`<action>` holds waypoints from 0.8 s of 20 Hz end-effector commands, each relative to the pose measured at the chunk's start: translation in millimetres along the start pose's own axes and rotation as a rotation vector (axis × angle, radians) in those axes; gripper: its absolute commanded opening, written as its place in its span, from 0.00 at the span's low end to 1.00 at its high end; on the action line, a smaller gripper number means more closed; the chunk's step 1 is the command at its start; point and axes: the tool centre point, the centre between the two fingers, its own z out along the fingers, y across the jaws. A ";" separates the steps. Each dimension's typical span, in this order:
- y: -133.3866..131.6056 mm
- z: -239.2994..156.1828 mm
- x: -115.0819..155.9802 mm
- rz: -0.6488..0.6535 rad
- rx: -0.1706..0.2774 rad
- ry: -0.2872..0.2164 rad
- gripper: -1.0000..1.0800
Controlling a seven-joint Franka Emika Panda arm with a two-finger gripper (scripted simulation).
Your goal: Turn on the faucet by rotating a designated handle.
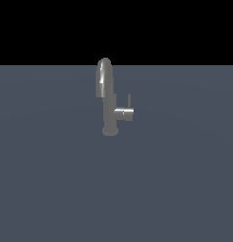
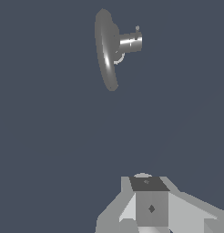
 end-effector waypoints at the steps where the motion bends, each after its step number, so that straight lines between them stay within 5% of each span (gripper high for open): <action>1: -1.7 1.9 15.1 0.037 0.036 -0.034 0.00; 16: -1.9 23.9 108.1 0.269 0.265 -0.247 0.00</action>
